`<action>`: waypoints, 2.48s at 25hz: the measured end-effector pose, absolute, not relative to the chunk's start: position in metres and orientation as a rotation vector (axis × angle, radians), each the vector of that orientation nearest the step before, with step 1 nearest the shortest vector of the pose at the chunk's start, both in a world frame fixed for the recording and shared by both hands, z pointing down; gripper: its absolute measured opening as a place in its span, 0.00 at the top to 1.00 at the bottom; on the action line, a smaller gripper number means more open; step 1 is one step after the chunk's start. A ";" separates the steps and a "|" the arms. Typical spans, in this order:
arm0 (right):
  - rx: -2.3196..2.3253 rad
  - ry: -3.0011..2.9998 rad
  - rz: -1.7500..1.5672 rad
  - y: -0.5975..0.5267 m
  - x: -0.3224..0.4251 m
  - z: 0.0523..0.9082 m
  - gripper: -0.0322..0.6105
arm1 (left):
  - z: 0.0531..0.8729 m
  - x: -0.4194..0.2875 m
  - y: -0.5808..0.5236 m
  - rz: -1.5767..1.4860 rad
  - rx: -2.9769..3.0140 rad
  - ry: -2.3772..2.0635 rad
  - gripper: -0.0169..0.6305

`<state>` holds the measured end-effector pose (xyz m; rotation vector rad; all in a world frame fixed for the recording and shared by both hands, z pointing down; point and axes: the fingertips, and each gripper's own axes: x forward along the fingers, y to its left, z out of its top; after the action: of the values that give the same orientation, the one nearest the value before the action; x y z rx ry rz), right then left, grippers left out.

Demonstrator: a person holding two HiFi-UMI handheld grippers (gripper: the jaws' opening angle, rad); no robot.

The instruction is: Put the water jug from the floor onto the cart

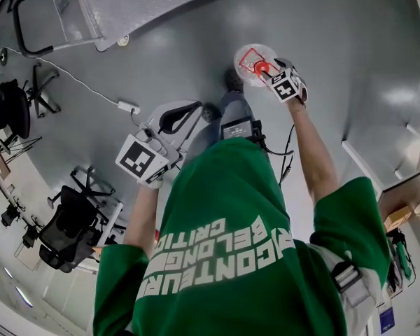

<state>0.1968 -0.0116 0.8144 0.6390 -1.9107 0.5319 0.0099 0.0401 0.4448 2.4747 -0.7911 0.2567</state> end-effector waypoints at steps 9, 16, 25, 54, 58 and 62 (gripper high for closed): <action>0.601 -1.811 0.648 0.009 0.207 0.893 0.52 | 0.455 0.054 0.026 0.248 2.490 -0.667 0.96; 0.621 -1.749 0.728 0.017 0.210 0.939 0.47 | 0.481 0.052 0.023 0.263 2.420 -0.667 0.96; 0.539 -1.712 0.608 0.028 0.198 0.990 0.48 | 0.513 0.043 0.030 0.288 2.352 -0.663 0.96; 0.586 -1.736 0.525 -0.001 0.210 0.940 0.49 | 0.508 0.024 0.020 0.251 2.326 -0.812 0.96; 0.625 -1.787 0.487 -0.014 0.218 0.891 0.49 | 0.486 0.035 0.019 0.211 2.369 -0.831 0.96; 0.670 -1.852 0.446 -0.032 0.223 0.841 0.49 | 0.464 0.042 0.013 0.174 2.403 -0.864 0.96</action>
<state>0.2235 -0.0323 0.8408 0.6704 -1.8524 0.4463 0.0422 0.0133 0.4642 2.4034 -0.8636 0.1742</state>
